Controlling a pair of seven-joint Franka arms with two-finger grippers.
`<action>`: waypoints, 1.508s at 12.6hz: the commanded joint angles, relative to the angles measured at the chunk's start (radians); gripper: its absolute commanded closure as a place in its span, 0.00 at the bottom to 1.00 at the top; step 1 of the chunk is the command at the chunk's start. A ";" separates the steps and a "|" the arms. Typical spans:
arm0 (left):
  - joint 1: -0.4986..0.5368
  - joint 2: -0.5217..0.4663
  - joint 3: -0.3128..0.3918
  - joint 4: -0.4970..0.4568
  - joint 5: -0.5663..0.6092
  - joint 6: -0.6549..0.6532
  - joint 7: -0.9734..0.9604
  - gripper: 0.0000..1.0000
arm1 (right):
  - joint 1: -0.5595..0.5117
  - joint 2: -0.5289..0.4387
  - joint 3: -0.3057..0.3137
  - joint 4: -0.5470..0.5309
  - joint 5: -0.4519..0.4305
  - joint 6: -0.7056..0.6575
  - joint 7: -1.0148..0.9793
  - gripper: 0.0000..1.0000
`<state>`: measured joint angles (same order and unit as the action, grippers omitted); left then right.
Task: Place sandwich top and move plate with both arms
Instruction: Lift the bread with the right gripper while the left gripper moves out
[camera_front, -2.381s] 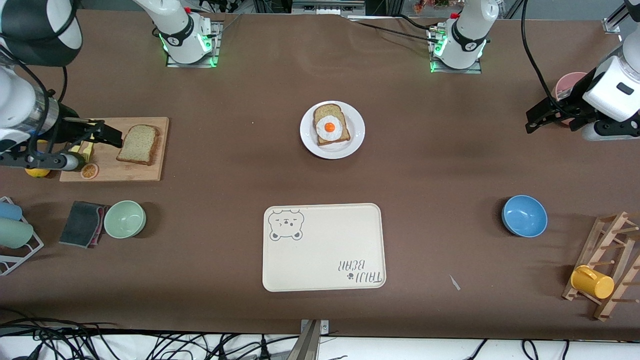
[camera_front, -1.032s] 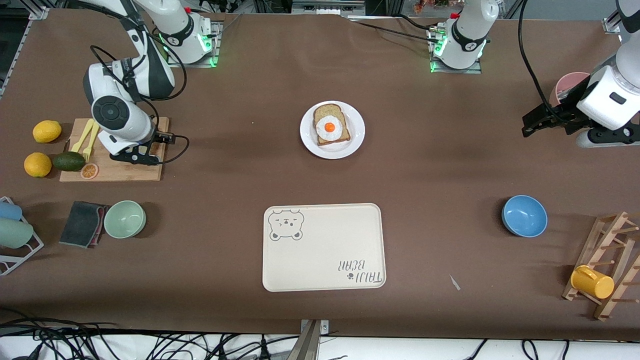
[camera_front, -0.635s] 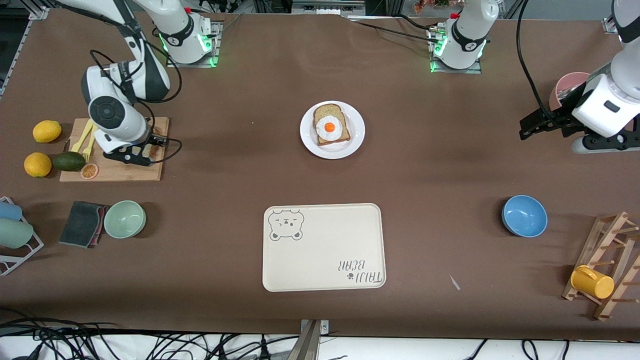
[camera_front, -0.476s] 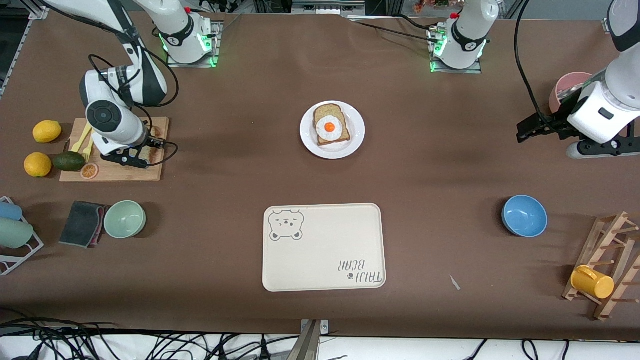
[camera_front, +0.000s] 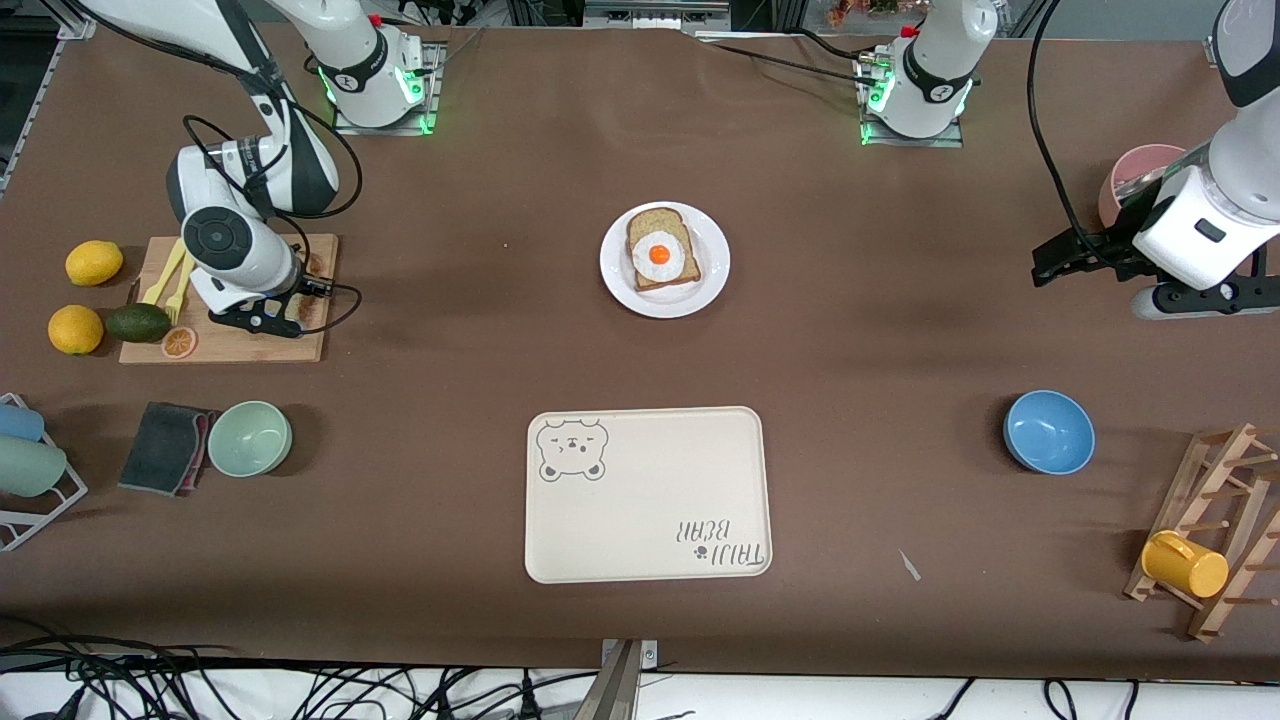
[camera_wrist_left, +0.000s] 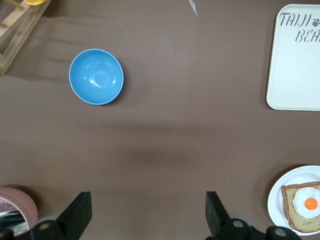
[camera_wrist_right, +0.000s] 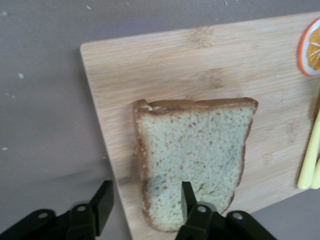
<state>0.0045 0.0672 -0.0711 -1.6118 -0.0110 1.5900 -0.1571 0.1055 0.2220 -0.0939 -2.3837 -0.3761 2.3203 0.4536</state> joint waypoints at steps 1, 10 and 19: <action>0.006 0.006 -0.004 0.023 -0.040 -0.016 -0.012 0.00 | -0.012 0.025 -0.001 -0.003 -0.038 0.034 0.028 0.39; 0.005 0.020 -0.006 0.017 -0.041 -0.016 -0.016 0.00 | -0.013 0.048 -0.023 -0.005 -0.038 0.056 0.030 1.00; -0.009 0.054 -0.006 0.030 -0.062 -0.002 -0.042 0.00 | -0.004 -0.090 0.224 0.147 -0.023 -0.269 0.005 1.00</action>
<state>0.0015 0.0873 -0.0772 -1.6118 -0.0314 1.5905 -0.1798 0.1058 0.1477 0.0375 -2.2615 -0.3903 2.0964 0.4578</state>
